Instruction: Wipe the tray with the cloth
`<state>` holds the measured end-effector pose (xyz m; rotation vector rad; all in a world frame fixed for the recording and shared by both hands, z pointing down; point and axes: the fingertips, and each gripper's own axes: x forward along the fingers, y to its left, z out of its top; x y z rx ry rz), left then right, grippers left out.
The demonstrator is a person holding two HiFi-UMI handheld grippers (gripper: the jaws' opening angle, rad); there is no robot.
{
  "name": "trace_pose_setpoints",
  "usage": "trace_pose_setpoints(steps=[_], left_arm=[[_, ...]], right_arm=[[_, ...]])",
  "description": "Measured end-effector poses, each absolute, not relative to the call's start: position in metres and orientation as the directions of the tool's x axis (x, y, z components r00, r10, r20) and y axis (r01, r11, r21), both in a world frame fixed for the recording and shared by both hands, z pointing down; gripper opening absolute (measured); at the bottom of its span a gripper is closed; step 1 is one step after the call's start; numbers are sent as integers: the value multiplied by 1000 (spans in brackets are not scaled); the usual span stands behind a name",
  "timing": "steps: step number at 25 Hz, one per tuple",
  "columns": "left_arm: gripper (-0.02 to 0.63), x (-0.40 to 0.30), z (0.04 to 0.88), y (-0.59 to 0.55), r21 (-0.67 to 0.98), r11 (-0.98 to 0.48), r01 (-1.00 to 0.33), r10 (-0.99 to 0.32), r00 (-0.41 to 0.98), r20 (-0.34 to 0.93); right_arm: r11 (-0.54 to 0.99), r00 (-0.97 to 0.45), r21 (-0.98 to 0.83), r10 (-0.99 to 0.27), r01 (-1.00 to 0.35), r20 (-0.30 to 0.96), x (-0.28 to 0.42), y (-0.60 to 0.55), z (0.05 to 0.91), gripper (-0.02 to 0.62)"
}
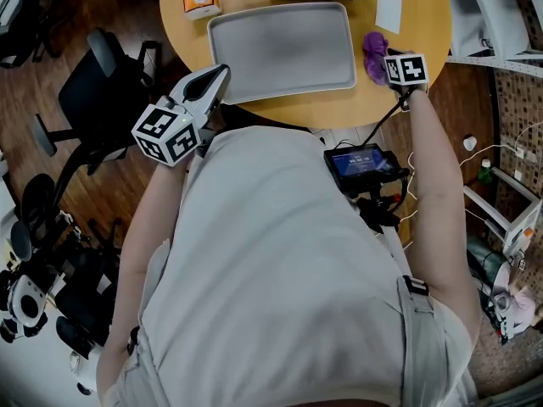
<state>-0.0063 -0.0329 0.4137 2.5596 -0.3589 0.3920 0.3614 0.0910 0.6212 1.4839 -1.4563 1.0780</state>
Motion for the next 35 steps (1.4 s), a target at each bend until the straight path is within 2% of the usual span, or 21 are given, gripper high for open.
trace_pose_setpoints(steps=[2,4,6,8,13,35], left_arm=[[0,-7,414,-40,456,-828,-325,-179,925,334],[0,-6,413,-45,457,-829,-321,-182,929,323],[0,-3,407,-48,458,-832,-312,-181,934,308],[0,1,399,-51,456,-838,-300,-180,940,289],[0,2,384,-59,444,-851,-282,-183,950,252],[0,-10,384,-62,440,-853,-282,-183,950,254]], right_arm=[[-24,-52,-71,-464,-997,884,354,75,583,164],[40,-123,-124,-605,-991,787,333,56,535,81],[142,-216,-164,-708,-976,672,301,41,487,35],[262,-317,-180,-762,-948,565,264,33,447,3],[431,-474,-196,-797,-881,374,201,25,385,2],[494,-514,-151,-789,-856,335,158,20,374,0]])
